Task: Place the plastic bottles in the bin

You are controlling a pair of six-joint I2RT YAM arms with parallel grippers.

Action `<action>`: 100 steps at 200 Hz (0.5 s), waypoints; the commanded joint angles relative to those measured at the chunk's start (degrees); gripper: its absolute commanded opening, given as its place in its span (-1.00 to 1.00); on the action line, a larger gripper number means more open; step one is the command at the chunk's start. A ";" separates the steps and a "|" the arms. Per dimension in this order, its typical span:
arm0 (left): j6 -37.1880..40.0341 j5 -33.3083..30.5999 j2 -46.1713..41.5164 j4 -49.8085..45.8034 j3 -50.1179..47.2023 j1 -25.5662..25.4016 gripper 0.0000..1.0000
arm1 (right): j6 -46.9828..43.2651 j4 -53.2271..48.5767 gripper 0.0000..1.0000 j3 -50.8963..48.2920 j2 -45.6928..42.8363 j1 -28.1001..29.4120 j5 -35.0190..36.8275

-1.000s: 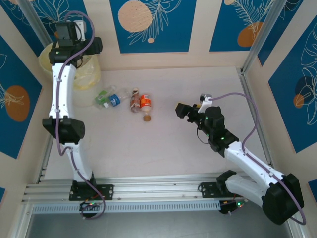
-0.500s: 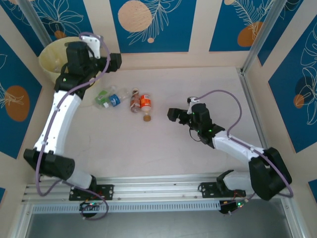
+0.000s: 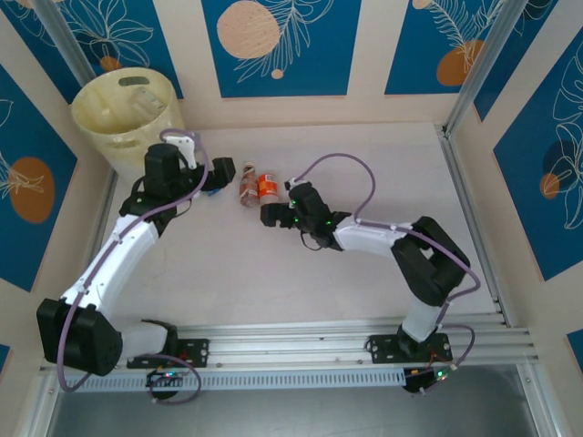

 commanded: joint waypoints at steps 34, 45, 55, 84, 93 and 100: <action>-1.44 -3.37 -3.86 4.18 -4.83 -0.39 1.00 | 1.93 -11.66 0.64 10.89 10.16 2.41 7.24; -1.11 -3.39 -3.56 3.93 -4.65 -0.38 1.00 | 2.01 -13.42 0.61 12.59 11.75 2.66 8.55; -0.98 -3.18 -3.33 3.77 -4.61 -0.38 1.00 | 2.16 -14.15 0.58 13.52 12.79 2.76 9.57; -1.06 -2.69 -2.30 2.95 -4.22 -0.38 1.00 | 1.21 -16.21 0.53 16.45 15.79 2.85 10.52; -1.06 -2.69 -2.03 2.83 -4.17 -0.37 1.00 | 0.61 -16.91 0.52 17.53 16.75 2.89 10.63; -1.11 -2.65 -1.93 2.79 -4.12 -0.44 1.00 | 0.20 -17.19 0.51 18.23 17.42 2.94 10.73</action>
